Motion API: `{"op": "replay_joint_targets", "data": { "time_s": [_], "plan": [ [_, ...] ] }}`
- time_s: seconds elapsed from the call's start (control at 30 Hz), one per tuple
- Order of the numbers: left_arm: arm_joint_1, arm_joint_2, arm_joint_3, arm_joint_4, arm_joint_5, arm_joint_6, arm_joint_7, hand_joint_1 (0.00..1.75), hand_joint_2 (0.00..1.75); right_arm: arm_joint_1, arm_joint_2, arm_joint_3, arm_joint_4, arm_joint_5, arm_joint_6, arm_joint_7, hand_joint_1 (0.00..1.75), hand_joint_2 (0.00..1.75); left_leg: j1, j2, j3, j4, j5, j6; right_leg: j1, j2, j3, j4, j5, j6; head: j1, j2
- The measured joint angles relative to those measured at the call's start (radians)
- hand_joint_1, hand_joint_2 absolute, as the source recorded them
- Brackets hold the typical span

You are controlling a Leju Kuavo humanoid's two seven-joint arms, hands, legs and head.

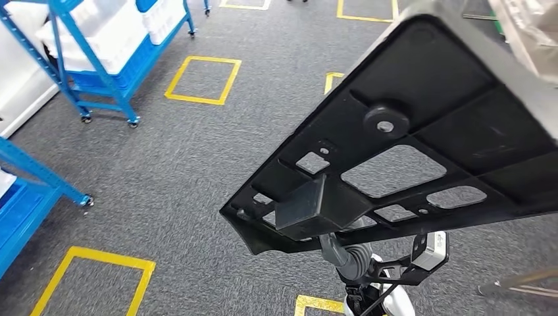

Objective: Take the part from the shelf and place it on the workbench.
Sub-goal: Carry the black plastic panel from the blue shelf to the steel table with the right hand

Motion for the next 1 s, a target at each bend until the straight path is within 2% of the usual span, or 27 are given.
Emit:
{"op": "replay_joint_targets", "data": {
  "time_s": [0.07, 0.1, 0.13, 0.2, 0.23, 0.27, 0.33, 0.37, 0.4, 0.43, 0.47, 0.5, 0.57, 0.63, 0.7, 0.73, 0.77, 0.83, 0.87, 0.9, 0.93, 0.97, 1.0],
  "plan": [
    [0.001, 0.001, -0.001, 0.000, 0.000, 0.008, 0.011, 0.00, 1.75, 0.001, 0.000, -0.002, 0.004, 0.000, 0.006, -0.006, 1.75, 1.75, -0.001, -0.042, 0.054, -0.123, 0.049, 0.008, -0.002, 0.022, 0.000, 0.000, 0.001, 0.004, 0.001, 0.000],
    [0.001, 0.001, -0.003, 0.001, 0.000, 0.011, 0.017, 0.00, 1.75, 0.003, 0.000, -0.003, 0.007, 0.000, 0.008, -0.009, 1.75, 1.75, -0.002, -0.058, 0.067, -0.153, 0.054, 0.010, -0.004, 0.031, -0.003, 0.000, 0.003, 0.008, 0.000, 0.000],
    [0.001, 0.002, -0.004, 0.001, 0.000, 0.012, 0.021, 0.00, 1.75, 0.005, 0.000, -0.004, 0.009, 0.001, 0.009, -0.011, 1.75, 1.75, -0.004, -0.066, 0.071, -0.162, 0.051, 0.010, -0.007, 0.039, -0.008, -0.001, 0.006, 0.014, 0.000, 0.000],
    [0.001, 0.001, -0.007, 0.001, 0.001, 0.016, 0.028, 0.00, 1.75, 0.009, 0.000, -0.005, 0.015, 0.001, 0.010, -0.013, 1.75, 1.75, -0.004, -0.049, 0.074, -0.175, 0.057, 0.017, -0.011, 0.053, -0.013, -0.003, 0.010, 0.027, 0.000, 0.000],
    [0.001, 0.000, -0.008, 0.001, 0.003, 0.020, 0.030, 0.00, 1.75, 0.010, 0.000, -0.007, 0.019, 0.002, 0.010, -0.014, 1.75, 1.75, -0.003, -0.039, 0.077, -0.183, 0.062, 0.022, -0.010, 0.040, -0.017, 0.003, 0.006, 0.032, 0.001, 0.000],
    [0.002, -0.001, -0.008, 0.000, 0.004, 0.023, 0.032, 0.00, 1.75, 0.009, 0.000, -0.008, 0.024, 0.002, 0.011, -0.014, 1.75, 1.75, -0.002, -0.025, 0.080, -0.192, 0.067, 0.029, -0.007, 0.015, -0.028, 0.023, -0.009, 0.037, 0.002, 0.000],
    [0.005, -0.002, -0.008, 0.001, 0.006, 0.027, 0.035, 0.00, 1.75, 0.005, -0.001, -0.011, 0.034, 0.002, 0.011, -0.015, 1.75, 1.75, -0.004, 0.001, 0.083, -0.201, 0.072, 0.038, -0.006, -0.048, -0.077, 0.124, -0.068, 0.043, 0.004, 0.000],
    [0.008, -0.002, -0.008, 0.001, 0.006, 0.028, 0.037, 0.00, 1.75, 0.004, -0.002, -0.012, 0.040, 0.004, 0.011, -0.018, 1.75, 1.75, -0.006, 0.016, 0.083, -0.201, 0.071, 0.040, -0.009, -0.065, -0.110, 0.191, -0.098, 0.047, 0.004, 0.000],
    [0.010, -0.002, -0.008, 0.001, 0.005, 0.028, 0.039, 0.00, 1.75, 0.005, -0.002, -0.012, 0.046, 0.007, 0.010, -0.022, 1.75, 1.75, -0.007, 0.029, 0.082, -0.200, 0.070, 0.041, -0.011, -0.072, -0.135, 0.244, -0.116, 0.050, 0.004, 0.000],
    [0.012, -0.004, -0.009, 0.000, 0.004, 0.028, 0.042, 0.00, 1.75, 0.007, -0.004, -0.013, 0.051, 0.011, 0.008, -0.027, 1.75, 1.75, -0.008, 0.043, 0.082, -0.199, 0.069, 0.041, -0.014, -0.076, -0.145, 0.265, -0.116, 0.053, 0.004, 0.000],
    [0.012, -0.005, -0.011, 0.000, 0.003, 0.028, 0.046, 0.00, 1.75, 0.007, -0.005, -0.013, 0.056, 0.017, 0.005, -0.031, 1.75, 1.75, -0.008, 0.056, 0.082, -0.198, 0.067, 0.040, -0.016, -0.080, -0.135, 0.247, -0.097, 0.055, 0.004, 0.000],
    [0.012, -0.008, -0.012, 0.000, 0.001, 0.027, 0.049, 0.00, 1.75, 0.008, -0.006, -0.014, 0.059, 0.023, -0.001, -0.033, 1.75, 1.75, -0.008, 0.066, 0.083, -0.195, 0.065, 0.038, -0.017, -0.087, -0.105, 0.195, -0.066, 0.056, 0.005, 0.000],
    [0.011, -0.013, -0.015, 0.000, -0.002, 0.023, 0.053, 0.00, 1.75, 0.008, -0.008, -0.014, 0.059, 0.032, -0.019, -0.024, 1.75, 1.75, -0.010, 0.085, 0.085, -0.187, 0.056, 0.030, -0.013, -0.128, -0.031, 0.058, -0.018, 0.053, 0.004, 0.000],
    [0.009, -0.019, -0.017, 0.000, -0.002, 0.017, 0.050, 0.00, 1.75, 0.008, -0.011, -0.014, 0.051, 0.038, -0.034, -0.004, 1.75, 1.75, -0.015, 0.100, 0.086, -0.180, 0.049, 0.019, -0.007, -0.151, 0.001, -0.006, -0.006, 0.043, 0.004, 0.000],
    [0.005, -0.028, -0.017, 0.000, 0.000, 0.011, 0.039, 0.00, 1.75, 0.008, -0.016, -0.014, 0.039, 0.039, -0.041, 0.011, 1.75, 1.75, -0.016, 0.114, 0.089, -0.179, 0.045, 0.010, -0.005, -0.131, -0.001, -0.007, -0.004, 0.032, 0.003, 0.000],
    [0.001, -0.033, -0.017, -0.001, 0.001, 0.008, 0.032, 0.00, 1.75, 0.009, -0.020, -0.014, 0.035, 0.037, -0.041, 0.014, 1.75, 1.75, -0.013, 0.108, 0.089, -0.175, 0.039, 0.004, -0.006, -0.121, -0.001, -0.010, -0.002, 0.028, 0.003, 0.000],
    [-0.004, -0.037, -0.017, -0.002, 0.001, 0.006, 0.024, 0.00, 1.75, 0.007, -0.024, -0.014, 0.032, 0.035, -0.039, 0.016, 1.75, 1.75, -0.011, 0.089, 0.084, -0.157, 0.024, -0.001, -0.008, -0.112, 0.000, -0.012, 0.000, 0.022, 0.003, 0.000],
    [-0.013, -0.045, -0.017, -0.003, -0.001, 0.002, 0.008, 0.00, 1.75, 0.004, -0.031, -0.010, 0.031, 0.025, -0.035, 0.018, 1.75, 1.75, -0.005, 0.039, 0.044, -0.062, -0.034, -0.008, -0.011, -0.091, 0.000, -0.015, 0.004, 0.012, 0.002, 0.000],
    [-0.015, -0.048, -0.018, -0.003, -0.004, 0.000, 0.001, 0.00, 1.75, 0.003, -0.033, -0.007, 0.031, 0.019, -0.034, 0.016, 1.75, 1.75, -0.005, 0.025, 0.012, 0.009, -0.067, -0.010, -0.011, -0.080, 0.000, -0.015, 0.005, 0.009, 0.002, 0.000],
    [-0.017, -0.051, -0.020, -0.004, -0.010, -0.003, -0.006, 0.00, 1.75, 0.003, -0.037, -0.003, 0.032, 0.011, -0.035, 0.014, 1.75, 1.75, -0.004, 0.020, -0.019, 0.074, -0.090, -0.010, -0.010, -0.067, -0.001, -0.014, 0.005, 0.008, 0.002, 0.000],
    [-0.019, -0.052, -0.022, -0.004, -0.015, -0.004, -0.012, 0.00, 1.75, 0.002, -0.040, 0.001, 0.035, -0.001, -0.038, 0.011, 1.75, 1.75, -0.004, 0.018, -0.039, 0.112, -0.095, -0.010, -0.009, -0.053, -0.001, -0.012, 0.005, 0.008, 0.002, 0.000],
    [-0.022, -0.054, -0.024, -0.004, -0.021, -0.004, -0.017, 0.00, 1.75, 0.000, -0.044, 0.006, 0.038, -0.013, -0.042, 0.008, 1.75, 1.75, -0.004, 0.017, -0.042, 0.112, -0.080, -0.009, -0.009, -0.039, -0.001, -0.010, 0.005, 0.008, 0.002, 0.000],
    [-0.025, -0.054, -0.025, -0.004, -0.024, -0.002, -0.020, 0.00, 1.75, -0.004, -0.047, 0.011, 0.043, -0.027, -0.045, 0.007, 1.75, 1.75, -0.003, 0.013, -0.027, 0.072, -0.047, -0.007, -0.008, -0.025, -0.001, -0.009, 0.005, 0.008, 0.002, 0.000]
  ]
}}
